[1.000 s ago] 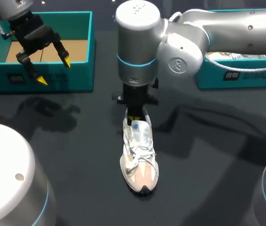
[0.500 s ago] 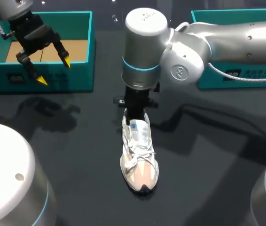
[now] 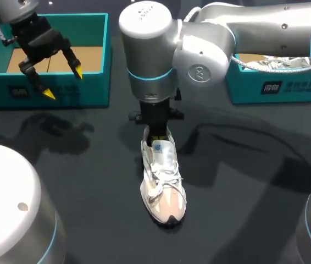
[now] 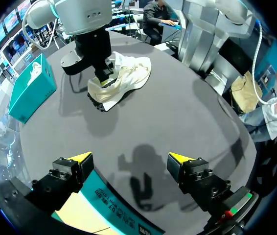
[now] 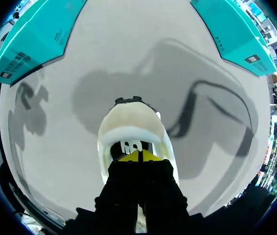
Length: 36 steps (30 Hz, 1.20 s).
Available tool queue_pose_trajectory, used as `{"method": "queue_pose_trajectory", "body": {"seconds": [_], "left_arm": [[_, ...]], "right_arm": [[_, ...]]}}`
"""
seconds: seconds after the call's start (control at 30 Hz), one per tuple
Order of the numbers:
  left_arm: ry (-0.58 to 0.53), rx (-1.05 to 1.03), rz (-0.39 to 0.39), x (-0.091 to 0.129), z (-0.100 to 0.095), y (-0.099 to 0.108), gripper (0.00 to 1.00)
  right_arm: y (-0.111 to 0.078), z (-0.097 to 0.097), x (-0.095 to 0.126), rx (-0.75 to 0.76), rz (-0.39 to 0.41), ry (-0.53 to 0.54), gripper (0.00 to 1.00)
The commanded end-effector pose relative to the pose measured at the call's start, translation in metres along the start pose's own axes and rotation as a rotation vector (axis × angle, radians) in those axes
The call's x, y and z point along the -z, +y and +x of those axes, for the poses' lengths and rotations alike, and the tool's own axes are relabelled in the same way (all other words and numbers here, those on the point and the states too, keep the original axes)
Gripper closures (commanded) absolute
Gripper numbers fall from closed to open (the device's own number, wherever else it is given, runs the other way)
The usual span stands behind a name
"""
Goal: Take the shoe out of the shoebox, open the shoe tongue, remove and reinsert the insole, then place the shoe into the shoebox
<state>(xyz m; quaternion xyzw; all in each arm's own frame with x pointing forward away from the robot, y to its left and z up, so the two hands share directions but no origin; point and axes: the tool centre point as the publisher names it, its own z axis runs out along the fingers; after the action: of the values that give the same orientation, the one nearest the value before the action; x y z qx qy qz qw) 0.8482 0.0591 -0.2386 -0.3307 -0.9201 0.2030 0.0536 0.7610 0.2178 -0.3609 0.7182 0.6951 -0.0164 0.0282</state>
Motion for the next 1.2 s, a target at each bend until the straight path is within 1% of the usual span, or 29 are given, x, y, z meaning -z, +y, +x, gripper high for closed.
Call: {"method": "queue_pose_trajectory", "body": {"seconds": [0.03,0.27,0.47,0.53,0.63,0.73,0.83,0.87,1.03,1.1,1.2], "left_arm": [[0.003,-0.001,-0.002,0.001,0.0,0.0,0.0],[0.003,-0.001,-0.002,0.001,0.0,0.0,0.0],[0.003,-0.001,-0.002,0.001,0.0,0.0,0.0],[0.003,-0.001,-0.002,0.001,0.0,0.0,0.0],[0.003,-0.001,-0.002,0.001,0.0,0.0,0.0],[0.003,-0.001,-0.002,0.001,0.0,0.0,0.0],[0.003,-0.001,-0.002,0.001,0.0,0.0,0.0],[0.003,-0.001,-0.002,0.001,0.0,0.0,0.0],[0.003,-0.001,-0.002,0.001,0.0,0.0,0.0],[0.003,-0.001,-0.002,0.001,0.0,0.0,0.0],[0.003,-0.001,-0.002,0.001,0.0,0.0,0.0]], "right_arm": [[0.001,-0.002,-0.014,0.042,0.022,0.025,1.0],[-0.002,0.006,-0.033,0.095,0.053,0.062,1.0],[-0.01,0.01,-0.037,0.115,0.072,0.065,1.0],[-0.013,0.009,-0.033,0.115,0.079,0.061,1.0],[-0.017,0.012,-0.022,0.125,0.079,0.044,1.0],[-0.017,0.014,-0.008,0.152,0.072,0.039,1.0],[-0.015,0.013,0.003,0.19,0.082,0.049,1.0],[-0.014,0.012,0.005,0.195,0.097,0.054,1.0],[-0.013,0.007,0.01,0.229,0.126,0.058,1.0],[-0.013,0.005,0.011,0.228,0.137,0.056,0.92],[-0.014,0.003,0.01,0.228,0.156,0.063,0.9]]}}
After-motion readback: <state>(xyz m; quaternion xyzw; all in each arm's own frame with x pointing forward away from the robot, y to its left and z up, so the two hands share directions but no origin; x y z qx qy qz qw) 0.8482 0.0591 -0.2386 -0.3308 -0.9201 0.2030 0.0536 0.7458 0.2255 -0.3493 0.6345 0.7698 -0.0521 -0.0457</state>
